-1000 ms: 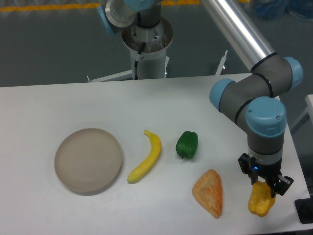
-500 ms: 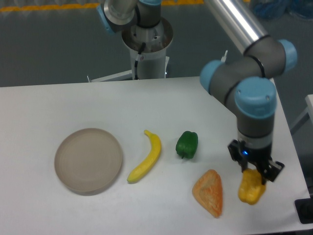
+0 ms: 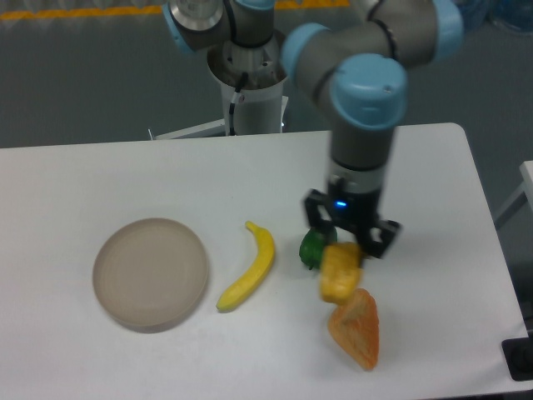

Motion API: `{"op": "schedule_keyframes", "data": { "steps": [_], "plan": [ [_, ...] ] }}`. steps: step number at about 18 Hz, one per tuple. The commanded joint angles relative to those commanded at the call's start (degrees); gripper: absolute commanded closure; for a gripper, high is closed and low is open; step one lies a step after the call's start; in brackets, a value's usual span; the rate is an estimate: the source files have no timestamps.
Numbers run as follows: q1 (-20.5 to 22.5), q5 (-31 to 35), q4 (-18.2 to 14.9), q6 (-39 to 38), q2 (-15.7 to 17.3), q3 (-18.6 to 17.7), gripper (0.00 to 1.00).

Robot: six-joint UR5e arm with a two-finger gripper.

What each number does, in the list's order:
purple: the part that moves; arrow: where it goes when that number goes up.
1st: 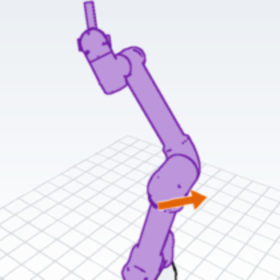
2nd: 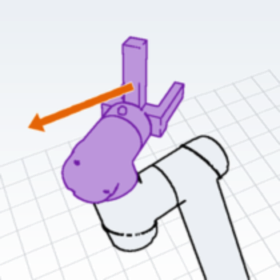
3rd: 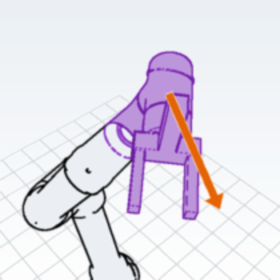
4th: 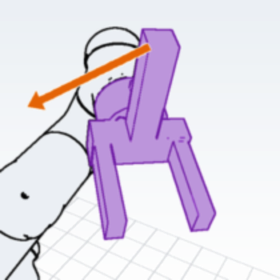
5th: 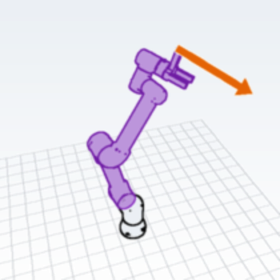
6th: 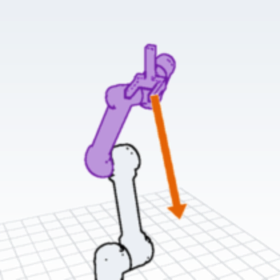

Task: Place the yellow pepper on the plate
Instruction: 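Carry the yellow pepper over the banana toward the beige plate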

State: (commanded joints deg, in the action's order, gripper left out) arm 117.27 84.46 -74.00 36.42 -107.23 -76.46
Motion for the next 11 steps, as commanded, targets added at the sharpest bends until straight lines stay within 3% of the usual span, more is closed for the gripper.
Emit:
{"op": "schedule_keyframes", "data": {
  "steps": [1, 4, 5, 8, 11],
  "plan": [
    [-2.28, -0.17, 0.09, -6.13, 0.7, -1.92, 0.6],
    [-6.08, -0.09, 1.74, -12.94, 0.35, -5.62, 0.6],
    [-6.87, -0.09, 3.93, -15.05, 0.35, -7.37, 0.6],
    [-10.29, 0.09, 15.95, -19.72, 0.96, -16.5, 0.6],
    [-12.85, 0.35, 17.58, -22.79, 0.27, -18.81, 0.6]
  ]
}}
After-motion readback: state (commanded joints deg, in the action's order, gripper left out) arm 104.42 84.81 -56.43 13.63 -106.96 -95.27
